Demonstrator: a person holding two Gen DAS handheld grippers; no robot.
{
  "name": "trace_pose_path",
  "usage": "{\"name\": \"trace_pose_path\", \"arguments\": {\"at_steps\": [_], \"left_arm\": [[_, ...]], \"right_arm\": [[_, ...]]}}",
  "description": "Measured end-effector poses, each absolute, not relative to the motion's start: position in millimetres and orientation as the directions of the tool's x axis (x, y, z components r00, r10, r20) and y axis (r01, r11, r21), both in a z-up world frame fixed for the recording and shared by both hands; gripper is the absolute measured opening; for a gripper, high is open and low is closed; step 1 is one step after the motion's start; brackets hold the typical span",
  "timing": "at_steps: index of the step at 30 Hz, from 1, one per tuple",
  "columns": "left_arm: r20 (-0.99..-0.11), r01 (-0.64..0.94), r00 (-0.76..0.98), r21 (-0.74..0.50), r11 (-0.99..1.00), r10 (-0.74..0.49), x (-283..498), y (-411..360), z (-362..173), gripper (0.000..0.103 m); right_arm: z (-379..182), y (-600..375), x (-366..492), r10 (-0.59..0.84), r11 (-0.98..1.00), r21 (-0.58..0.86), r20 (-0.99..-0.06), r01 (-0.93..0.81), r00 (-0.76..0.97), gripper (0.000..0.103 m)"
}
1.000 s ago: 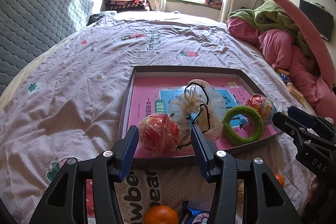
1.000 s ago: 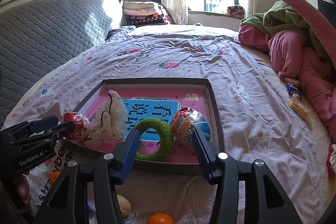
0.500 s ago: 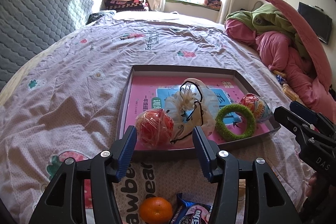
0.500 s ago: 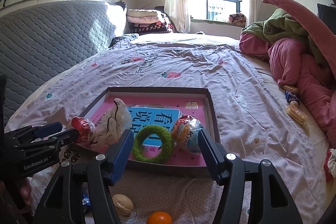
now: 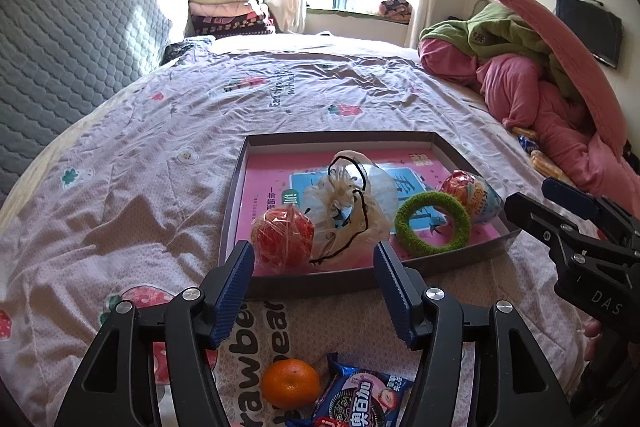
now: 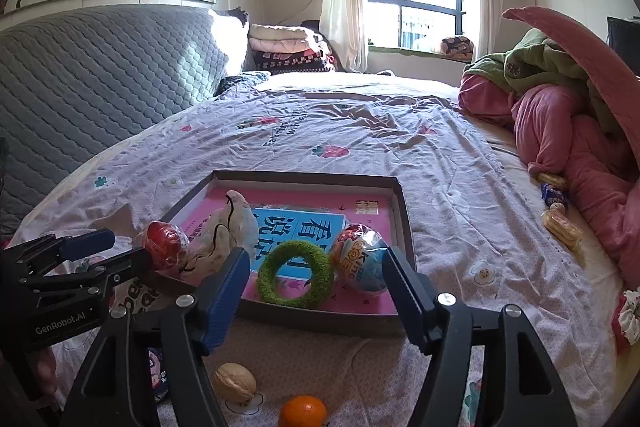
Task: Organize objects
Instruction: 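Withdraw both grippers from the tray toward the items on the bed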
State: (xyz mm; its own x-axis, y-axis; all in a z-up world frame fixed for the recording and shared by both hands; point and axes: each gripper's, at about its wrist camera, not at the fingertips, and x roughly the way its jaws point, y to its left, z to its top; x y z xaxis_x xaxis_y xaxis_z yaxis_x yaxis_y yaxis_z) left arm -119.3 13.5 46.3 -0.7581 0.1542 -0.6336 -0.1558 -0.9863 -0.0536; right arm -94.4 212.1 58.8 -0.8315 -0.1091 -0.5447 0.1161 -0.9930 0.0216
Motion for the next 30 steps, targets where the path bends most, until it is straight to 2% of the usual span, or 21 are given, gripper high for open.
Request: {"name": "trace_pose_path", "arguments": {"at_steps": [18,30], "left_arm": [[-0.657,-0.151,-0.737,-0.068,-0.986,0.158,-90,9,36,0.065],[-0.677,-0.174,-0.72,-0.037,-0.984,0.153,-63,16,21,0.065]], "right_arm": [[52,216,-74,-0.115,-0.989,-0.011,-0.569,0.148,-0.814,0.072],[42,225,-57,-0.138,-0.987,0.02,-0.6,0.157,-0.788,0.072]]}}
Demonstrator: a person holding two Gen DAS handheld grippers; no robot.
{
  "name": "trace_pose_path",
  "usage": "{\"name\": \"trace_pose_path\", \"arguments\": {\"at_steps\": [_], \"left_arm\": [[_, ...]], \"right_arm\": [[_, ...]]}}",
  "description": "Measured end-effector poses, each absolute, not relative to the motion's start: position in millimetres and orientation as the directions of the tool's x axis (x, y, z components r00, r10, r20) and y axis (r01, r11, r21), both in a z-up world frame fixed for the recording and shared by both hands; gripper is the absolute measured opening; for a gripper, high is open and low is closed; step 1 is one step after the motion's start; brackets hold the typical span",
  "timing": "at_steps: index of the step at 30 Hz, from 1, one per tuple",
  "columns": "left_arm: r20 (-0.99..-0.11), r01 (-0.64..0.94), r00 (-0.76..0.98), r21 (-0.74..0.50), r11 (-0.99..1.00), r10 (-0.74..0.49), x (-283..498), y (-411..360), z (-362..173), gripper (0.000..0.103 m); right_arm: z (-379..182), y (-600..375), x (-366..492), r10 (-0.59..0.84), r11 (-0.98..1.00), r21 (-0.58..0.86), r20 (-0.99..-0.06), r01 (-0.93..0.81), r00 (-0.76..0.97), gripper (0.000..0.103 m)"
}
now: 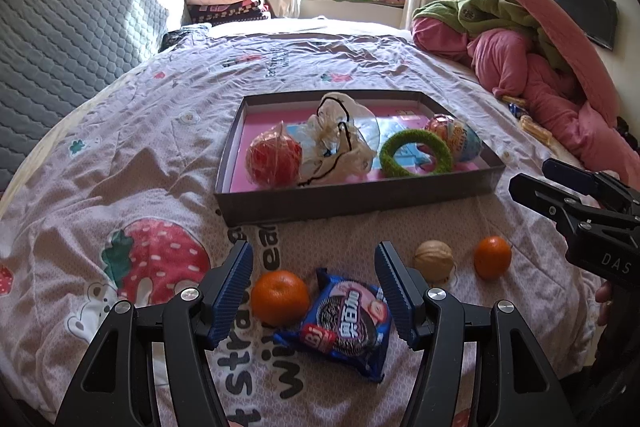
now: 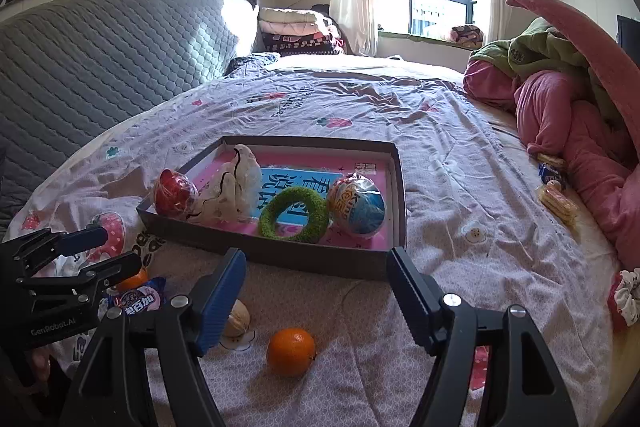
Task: Organize objects
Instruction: 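Reach left gripper to blue cookie packet while right gripper reaches an orange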
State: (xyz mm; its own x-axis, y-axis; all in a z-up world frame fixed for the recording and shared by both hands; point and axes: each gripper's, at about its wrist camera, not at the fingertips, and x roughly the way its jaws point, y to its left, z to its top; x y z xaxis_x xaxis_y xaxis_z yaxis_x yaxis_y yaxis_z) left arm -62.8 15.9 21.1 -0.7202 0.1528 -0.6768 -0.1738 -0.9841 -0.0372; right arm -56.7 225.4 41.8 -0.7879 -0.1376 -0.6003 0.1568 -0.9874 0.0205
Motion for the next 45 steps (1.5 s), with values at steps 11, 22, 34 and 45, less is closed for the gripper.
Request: {"name": "trace_pose_path", "arguments": {"at_steps": [11,22,34,45], "left_arm": [[-0.698,-0.199,-0.7,-0.014,-0.98,0.152,-45,7,9,0.065],[-0.708,-0.267,-0.671,-0.046,-0.963,0.22,-35,6,2,0.065],[-0.723,-0.317,-0.634,-0.082,-0.945,0.275,-37,12,-7,0.068],[-0.744,-0.317,-0.613,-0.074,-0.945,0.264,-43,21,-16,0.069]], "right_arm": [[29,228,-41,-0.164,-0.984,0.052,-0.633,0.17,-0.757,0.072],[21,227,-35,-0.169,-0.982,0.045,-0.652,0.185,-0.739,0.072],[13,231,-33,-0.165,-0.981,0.035,-0.673,0.192,-0.721,0.072],[5,230,-37,-0.172,-0.98,0.049,-0.7,0.194,-0.693,0.072]]}}
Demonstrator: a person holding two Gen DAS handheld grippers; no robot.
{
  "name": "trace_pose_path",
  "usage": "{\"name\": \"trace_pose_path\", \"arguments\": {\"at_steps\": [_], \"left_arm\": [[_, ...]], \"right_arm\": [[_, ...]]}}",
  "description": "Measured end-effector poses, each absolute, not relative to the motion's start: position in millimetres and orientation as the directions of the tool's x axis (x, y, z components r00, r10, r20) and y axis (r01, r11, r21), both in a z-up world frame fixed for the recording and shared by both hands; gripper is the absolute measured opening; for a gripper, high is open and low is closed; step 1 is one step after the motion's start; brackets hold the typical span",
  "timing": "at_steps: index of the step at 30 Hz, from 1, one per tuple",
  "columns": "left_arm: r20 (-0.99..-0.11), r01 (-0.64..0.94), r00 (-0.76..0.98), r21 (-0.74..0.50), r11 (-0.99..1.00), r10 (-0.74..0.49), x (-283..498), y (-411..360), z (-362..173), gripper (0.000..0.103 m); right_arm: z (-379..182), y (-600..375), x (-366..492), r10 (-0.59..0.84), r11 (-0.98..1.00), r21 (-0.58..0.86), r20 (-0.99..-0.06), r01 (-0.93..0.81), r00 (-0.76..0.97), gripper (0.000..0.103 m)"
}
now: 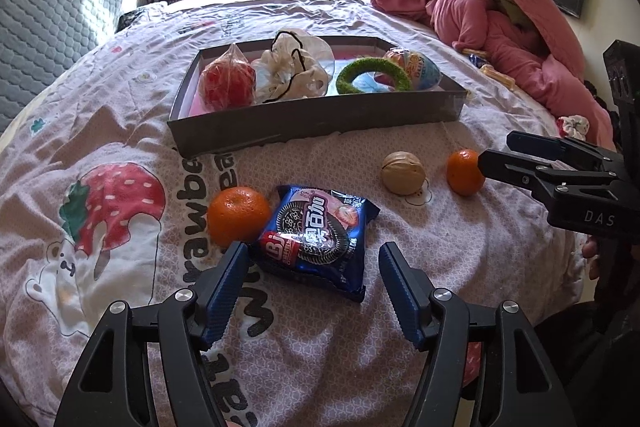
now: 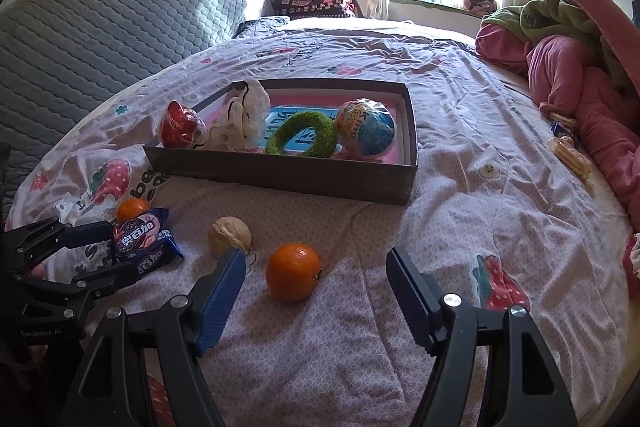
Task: Organize objects
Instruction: 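Reach left gripper to blue cookie packet while right gripper reaches an orange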
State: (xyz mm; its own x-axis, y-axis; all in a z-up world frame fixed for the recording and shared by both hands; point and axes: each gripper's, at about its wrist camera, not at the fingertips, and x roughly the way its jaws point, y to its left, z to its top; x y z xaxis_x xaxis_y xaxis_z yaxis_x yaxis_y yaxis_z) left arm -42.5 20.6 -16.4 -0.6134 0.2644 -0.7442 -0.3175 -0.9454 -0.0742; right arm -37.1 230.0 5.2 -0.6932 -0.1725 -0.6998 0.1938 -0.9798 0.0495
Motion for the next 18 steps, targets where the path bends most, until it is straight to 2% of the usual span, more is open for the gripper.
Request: {"name": "trace_pose_path", "arguments": {"at_steps": [18], "left_arm": [[-0.737,-0.294,-0.635,-0.05,-0.955,0.234,-55,42,-19,0.069]], "right_arm": [[-16,220,-51,-0.157,-0.98,0.04,-0.755,0.194,-0.637,0.072]]}}
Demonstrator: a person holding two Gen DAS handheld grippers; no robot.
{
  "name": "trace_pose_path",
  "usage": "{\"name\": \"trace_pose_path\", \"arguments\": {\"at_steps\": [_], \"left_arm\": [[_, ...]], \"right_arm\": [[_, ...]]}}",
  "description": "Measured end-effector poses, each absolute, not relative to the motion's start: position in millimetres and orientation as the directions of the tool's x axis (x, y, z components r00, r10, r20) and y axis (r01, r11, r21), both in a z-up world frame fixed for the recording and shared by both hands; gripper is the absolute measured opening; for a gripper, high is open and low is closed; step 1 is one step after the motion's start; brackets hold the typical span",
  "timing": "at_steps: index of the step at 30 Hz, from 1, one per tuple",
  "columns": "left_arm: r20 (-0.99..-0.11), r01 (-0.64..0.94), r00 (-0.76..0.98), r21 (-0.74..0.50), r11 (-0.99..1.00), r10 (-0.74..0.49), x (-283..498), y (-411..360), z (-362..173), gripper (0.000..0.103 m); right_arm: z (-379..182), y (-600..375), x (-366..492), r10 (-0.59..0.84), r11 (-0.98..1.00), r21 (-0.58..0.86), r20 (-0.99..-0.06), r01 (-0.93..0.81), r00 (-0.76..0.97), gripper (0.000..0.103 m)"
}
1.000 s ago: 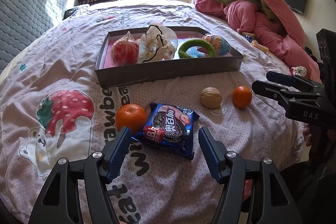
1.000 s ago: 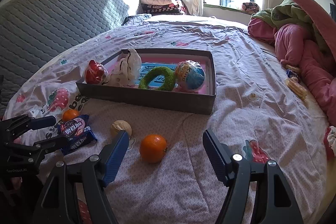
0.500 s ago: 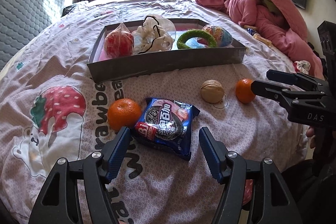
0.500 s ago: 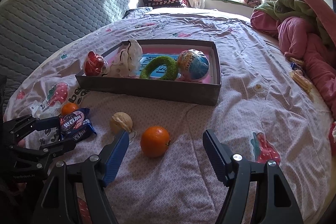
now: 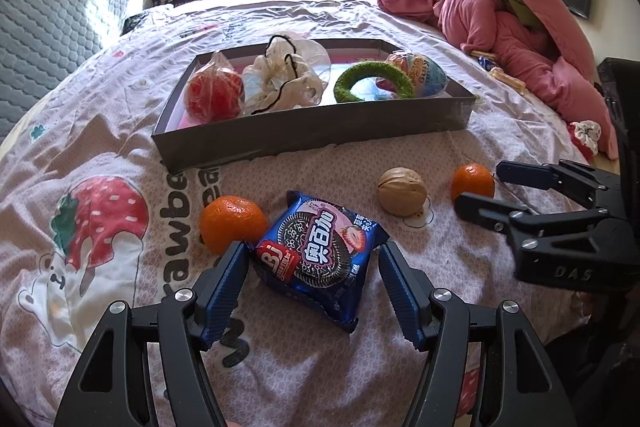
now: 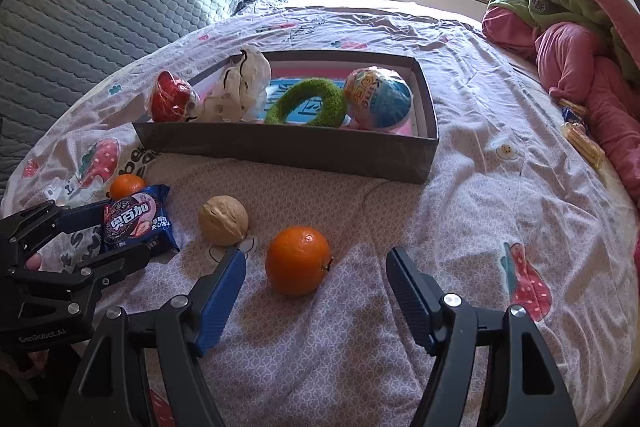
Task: Organize objects
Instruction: 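Reach left gripper to blue cookie packet while right gripper reaches an orange, then close left gripper on cookie packet while right gripper grasps the orange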
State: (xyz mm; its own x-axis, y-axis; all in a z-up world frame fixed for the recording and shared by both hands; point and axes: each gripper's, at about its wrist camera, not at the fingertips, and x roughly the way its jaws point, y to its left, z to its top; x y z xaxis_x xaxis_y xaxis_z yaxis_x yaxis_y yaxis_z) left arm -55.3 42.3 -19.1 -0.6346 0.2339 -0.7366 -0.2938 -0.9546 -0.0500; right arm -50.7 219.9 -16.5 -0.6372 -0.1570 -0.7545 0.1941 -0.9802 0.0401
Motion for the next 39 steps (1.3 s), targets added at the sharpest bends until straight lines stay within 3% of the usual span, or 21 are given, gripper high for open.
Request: {"name": "trace_pose_path", "arguments": {"at_steps": [6,16,20,39], "left_arm": [[-0.74,-0.314,-0.629,-0.038,-0.949,0.238,-58,56,-21,0.069],[-0.751,-0.325,-0.612,-0.048,-0.944,0.249,-66,73,-26,0.069],[-0.755,-0.314,-0.608,-0.055,-0.948,0.246,-70,73,-26,0.064],[-0.697,-0.304,-0.661,-0.091,-0.948,0.279,-64,59,2,0.059]], "right_arm": [[-25,217,-58,-0.144,-0.983,0.037,-0.772,0.182,-0.619,0.068],[-31,213,-62,-0.111,-0.984,0.001,-0.784,0.178,-0.611,0.047],[-28,215,-63,-0.124,-0.984,0.017,-0.778,0.177,-0.616,0.037],[-11,213,-64,-0.144,-0.984,0.035,-0.744,0.177,-0.653,0.034]]}}
